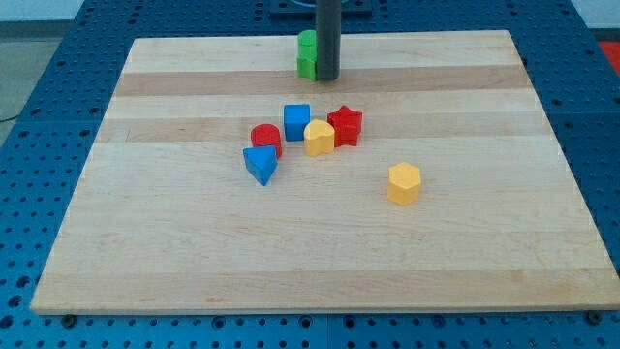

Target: Slide the green star to the right side of the green circle

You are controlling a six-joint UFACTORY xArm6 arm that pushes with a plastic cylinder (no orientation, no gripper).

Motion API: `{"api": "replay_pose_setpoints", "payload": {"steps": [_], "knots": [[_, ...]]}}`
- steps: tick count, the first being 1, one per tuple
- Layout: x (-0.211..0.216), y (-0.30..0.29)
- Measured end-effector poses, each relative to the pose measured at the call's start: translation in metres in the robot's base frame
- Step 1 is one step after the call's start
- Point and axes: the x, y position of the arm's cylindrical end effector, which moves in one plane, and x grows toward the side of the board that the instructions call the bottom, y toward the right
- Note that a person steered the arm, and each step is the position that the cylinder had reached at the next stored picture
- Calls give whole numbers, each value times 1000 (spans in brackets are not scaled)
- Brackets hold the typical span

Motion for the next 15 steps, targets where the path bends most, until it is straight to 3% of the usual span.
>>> {"api": "replay_pose_setpoints", "payload": {"steps": [1, 3, 5, 7, 8, 12, 15], "knots": [[0, -4], [16, -86], [7, -62], [-3, -140], [-12, -148], [-5, -9], [-14, 15]]}}
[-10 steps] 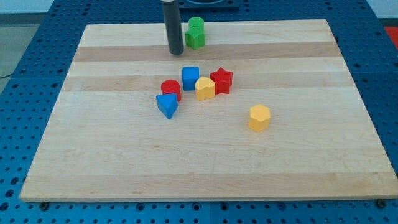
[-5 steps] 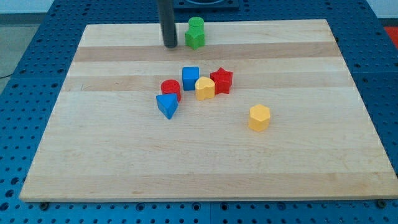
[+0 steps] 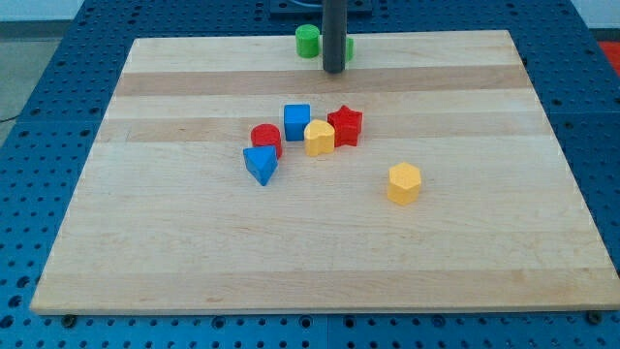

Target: Slide the green star to the right side of the green circle

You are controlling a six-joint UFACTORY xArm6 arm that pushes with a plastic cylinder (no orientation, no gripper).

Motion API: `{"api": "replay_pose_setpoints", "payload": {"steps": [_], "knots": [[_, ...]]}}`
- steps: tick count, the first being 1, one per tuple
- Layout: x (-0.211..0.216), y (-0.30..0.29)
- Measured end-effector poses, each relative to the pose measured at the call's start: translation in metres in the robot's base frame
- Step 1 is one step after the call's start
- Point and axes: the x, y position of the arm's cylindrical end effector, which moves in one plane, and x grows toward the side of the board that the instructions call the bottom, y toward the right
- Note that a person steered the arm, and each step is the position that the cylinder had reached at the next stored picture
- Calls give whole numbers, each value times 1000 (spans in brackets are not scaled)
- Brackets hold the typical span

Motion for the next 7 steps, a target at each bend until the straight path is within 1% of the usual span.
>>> {"api": "replay_pose_setpoints", "payload": {"steps": [2, 3, 4, 6, 7], "knots": [[-8, 0], [1, 6], [7, 26], [-2, 53], [-16, 30]]}}
